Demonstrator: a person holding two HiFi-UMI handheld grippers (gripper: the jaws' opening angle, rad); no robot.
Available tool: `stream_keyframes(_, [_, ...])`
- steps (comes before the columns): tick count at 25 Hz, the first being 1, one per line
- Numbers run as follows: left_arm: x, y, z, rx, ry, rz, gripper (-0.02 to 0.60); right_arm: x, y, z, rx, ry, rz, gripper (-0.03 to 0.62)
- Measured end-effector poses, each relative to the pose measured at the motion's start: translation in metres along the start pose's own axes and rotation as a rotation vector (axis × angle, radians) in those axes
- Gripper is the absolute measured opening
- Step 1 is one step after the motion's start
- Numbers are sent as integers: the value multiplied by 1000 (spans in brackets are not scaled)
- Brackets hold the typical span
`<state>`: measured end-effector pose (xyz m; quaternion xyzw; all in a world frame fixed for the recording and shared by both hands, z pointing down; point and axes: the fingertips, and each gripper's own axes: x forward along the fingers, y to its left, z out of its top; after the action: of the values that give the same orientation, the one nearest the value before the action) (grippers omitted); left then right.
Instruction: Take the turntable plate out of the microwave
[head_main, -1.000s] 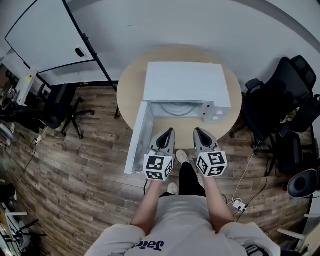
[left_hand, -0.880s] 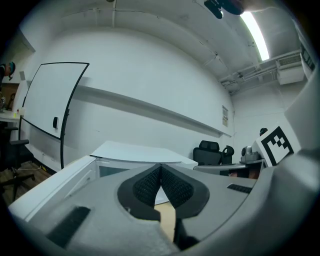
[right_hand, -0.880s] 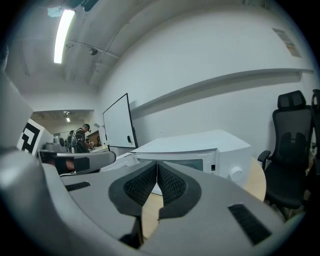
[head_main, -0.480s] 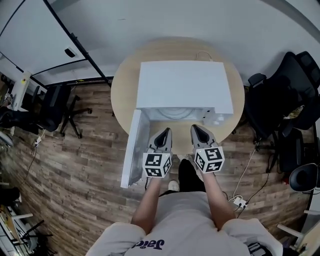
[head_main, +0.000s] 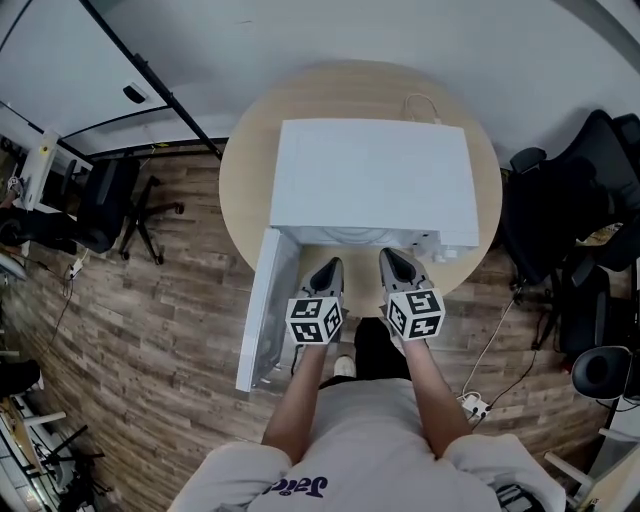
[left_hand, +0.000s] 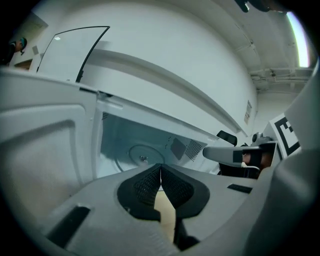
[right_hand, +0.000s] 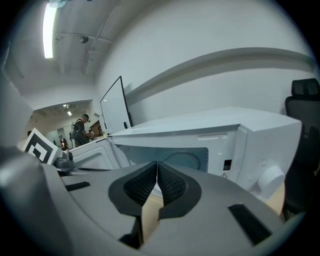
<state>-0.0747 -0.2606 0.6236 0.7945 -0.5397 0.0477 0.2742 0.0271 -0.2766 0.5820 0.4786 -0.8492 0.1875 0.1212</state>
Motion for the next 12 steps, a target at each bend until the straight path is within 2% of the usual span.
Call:
stream_keyframes(4, [20, 10, -19, -99, 56, 0, 14, 16, -8, -11, 18, 37, 8, 17])
stream_keyframes(12, [56, 26, -52, -418, 81, -27, 15, 34, -25, -31, 42, 93, 8, 17])
